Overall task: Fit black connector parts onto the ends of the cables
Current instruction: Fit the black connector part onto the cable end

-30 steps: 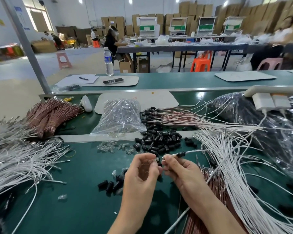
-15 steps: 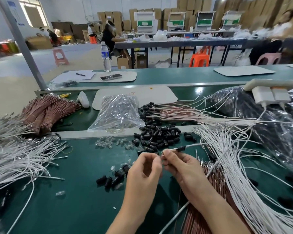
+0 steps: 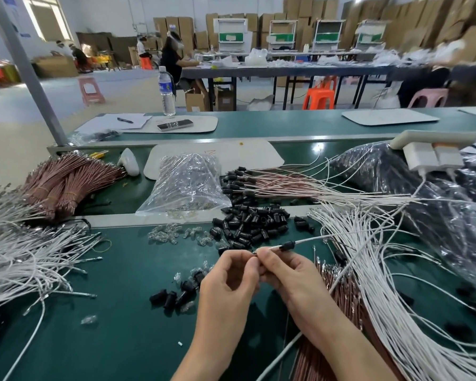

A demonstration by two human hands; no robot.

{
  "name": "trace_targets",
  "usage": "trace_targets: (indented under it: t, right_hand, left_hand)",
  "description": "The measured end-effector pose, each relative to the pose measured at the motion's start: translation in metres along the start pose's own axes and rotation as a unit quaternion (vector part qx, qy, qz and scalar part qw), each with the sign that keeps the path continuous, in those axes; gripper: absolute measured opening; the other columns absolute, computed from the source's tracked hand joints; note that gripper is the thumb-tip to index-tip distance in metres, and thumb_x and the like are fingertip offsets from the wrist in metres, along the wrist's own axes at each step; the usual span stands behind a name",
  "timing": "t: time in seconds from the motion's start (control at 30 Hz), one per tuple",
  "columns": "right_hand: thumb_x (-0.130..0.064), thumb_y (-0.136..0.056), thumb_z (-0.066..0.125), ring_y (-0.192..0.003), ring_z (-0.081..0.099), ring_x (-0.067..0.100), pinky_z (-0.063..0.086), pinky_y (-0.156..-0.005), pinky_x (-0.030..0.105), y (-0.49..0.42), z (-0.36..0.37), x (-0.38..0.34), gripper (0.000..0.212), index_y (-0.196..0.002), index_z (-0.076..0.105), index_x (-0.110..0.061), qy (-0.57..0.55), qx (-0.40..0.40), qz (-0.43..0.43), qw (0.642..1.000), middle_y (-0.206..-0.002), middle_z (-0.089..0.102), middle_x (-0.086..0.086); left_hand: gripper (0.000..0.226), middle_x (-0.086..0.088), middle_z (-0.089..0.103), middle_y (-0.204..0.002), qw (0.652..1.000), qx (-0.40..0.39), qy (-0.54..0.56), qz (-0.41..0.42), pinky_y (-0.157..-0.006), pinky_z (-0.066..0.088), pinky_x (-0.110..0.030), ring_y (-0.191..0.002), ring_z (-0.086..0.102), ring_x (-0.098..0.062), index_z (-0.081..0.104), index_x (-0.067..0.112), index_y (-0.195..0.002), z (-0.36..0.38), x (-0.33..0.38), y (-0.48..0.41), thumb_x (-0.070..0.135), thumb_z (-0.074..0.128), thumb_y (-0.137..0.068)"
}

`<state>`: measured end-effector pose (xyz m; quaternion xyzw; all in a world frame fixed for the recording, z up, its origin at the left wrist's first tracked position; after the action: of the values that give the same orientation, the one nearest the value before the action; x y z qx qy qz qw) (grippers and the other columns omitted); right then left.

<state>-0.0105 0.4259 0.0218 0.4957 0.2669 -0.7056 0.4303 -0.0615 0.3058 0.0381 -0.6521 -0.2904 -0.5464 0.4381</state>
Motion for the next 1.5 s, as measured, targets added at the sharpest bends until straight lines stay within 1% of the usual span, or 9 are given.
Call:
trace_targets:
  t: [0.07,0.17,0.27,0.37,0.53,0.73,0.9,1.07,1.5]
  right_hand:
    - [-0.050,-0.065,0.090,-0.076,0.068,0.014,0.056,-0.071,0.021,0.0002,0.0014,0.0010,0.045,-0.089,0.081,-0.013,-0.016,-0.007,0.010,1.000,-0.082,0.073,0.007]
    - [-0.045,-0.069,0.083,-0.076,0.070,0.013,0.056,-0.070,0.020,0.0005,0.0019,0.0015,0.036,-0.088,0.082,-0.015,-0.015,-0.011,0.016,1.000,-0.083,0.075,0.006]
    - [-0.042,-0.070,0.081,-0.075,0.070,0.013,0.056,-0.069,0.020,0.0015,0.0010,-0.0005,0.033,-0.089,0.082,-0.014,-0.021,-0.008,0.010,1.000,-0.082,0.074,0.007]
    - [-0.040,-0.072,0.081,-0.073,0.068,0.015,0.057,-0.070,0.022,0.0008,-0.0018,-0.0012,0.033,-0.088,0.081,-0.011,-0.029,-0.001,0.007,1.000,-0.081,0.072,0.010]
    - [-0.037,-0.070,0.081,-0.073,0.069,0.015,0.058,-0.068,0.021,-0.0013,-0.0066,0.0005,0.030,-0.082,0.081,-0.009,-0.083,0.005,0.025,0.996,-0.084,0.074,0.012]
    - [-0.039,-0.070,0.081,-0.076,0.071,0.014,0.057,-0.070,0.020,-0.0016,-0.0018,0.0009,0.032,-0.083,0.082,-0.010,-0.079,-0.011,0.024,0.997,-0.085,0.076,0.010]
    - [-0.038,-0.069,0.080,-0.073,0.070,0.015,0.058,-0.072,0.022,-0.0019,-0.0008,0.0004,0.032,-0.081,0.082,-0.008,-0.075,-0.011,0.027,0.997,-0.081,0.074,0.011]
    - [-0.036,-0.067,0.082,-0.073,0.069,0.016,0.059,-0.071,0.022,-0.0010,-0.0031,0.0008,0.032,-0.079,0.081,-0.007,-0.083,0.000,0.037,0.996,-0.083,0.073,0.014]
    - [-0.035,-0.069,0.081,-0.076,0.070,0.018,0.059,-0.072,0.024,-0.0014,-0.0041,0.0021,0.029,-0.082,0.081,-0.009,-0.054,0.008,0.029,0.998,-0.085,0.073,0.014]
  left_hand:
    - [0.016,0.002,0.073,-0.080,1.000,0.004,-0.011,0.007,-0.067,0.058,-0.027,-0.069,0.067,-0.013,0.070,0.037,-0.091,-0.0005,0.0010,-0.0004,0.022,0.066,-0.095]
    - [0.018,0.004,0.073,-0.079,1.000,0.009,-0.019,0.012,-0.065,0.055,-0.022,-0.068,0.067,-0.010,0.070,0.038,-0.090,-0.0005,-0.0001,-0.0006,0.021,0.067,-0.095]
    - [0.011,0.004,0.074,-0.080,1.000,0.016,0.000,0.011,-0.065,0.055,-0.021,-0.069,0.068,-0.009,0.071,0.040,-0.090,-0.0009,0.0030,-0.0004,0.030,0.067,-0.091]
    - [0.010,0.002,0.077,-0.086,0.999,0.012,0.043,0.004,-0.068,0.056,-0.018,-0.074,0.072,-0.011,0.075,0.030,-0.095,-0.0013,0.0034,-0.0002,0.028,0.067,-0.089]
    - [0.023,-0.001,0.079,-0.089,0.997,-0.007,0.081,-0.015,-0.072,0.058,-0.019,-0.079,0.076,-0.017,0.073,0.021,-0.109,-0.0006,0.0007,-0.0021,0.024,0.065,-0.088]
    - [0.021,-0.004,0.078,-0.092,0.995,0.001,0.103,-0.010,-0.071,0.058,-0.021,-0.077,0.075,-0.019,0.071,0.014,-0.108,-0.0020,0.0014,-0.0030,0.019,0.067,-0.088]
    - [0.020,-0.003,0.078,-0.090,0.995,-0.002,0.095,-0.009,-0.072,0.057,-0.019,-0.079,0.075,-0.017,0.072,0.017,-0.108,-0.0022,0.0020,-0.0025,0.022,0.068,-0.088]
    - [0.016,-0.005,0.078,-0.092,0.994,-0.008,0.104,-0.016,-0.074,0.058,-0.021,-0.082,0.076,-0.020,0.071,0.018,-0.108,-0.0002,-0.0010,-0.0018,0.011,0.066,-0.094]
    - [0.017,-0.003,0.077,-0.091,0.998,0.000,0.071,0.003,-0.075,0.058,-0.023,-0.083,0.075,-0.019,0.071,0.022,-0.106,-0.0021,0.0005,-0.0004,0.009,0.065,-0.097]
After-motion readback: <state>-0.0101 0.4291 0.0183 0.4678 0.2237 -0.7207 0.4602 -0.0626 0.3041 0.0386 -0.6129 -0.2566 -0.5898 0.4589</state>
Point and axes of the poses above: each hand's wrist, its own y-axis away from the middle knuckle, its own z-axis out of the palm, x = y × z, the point moved 8 cm from there along -y, towards the middle knuckle
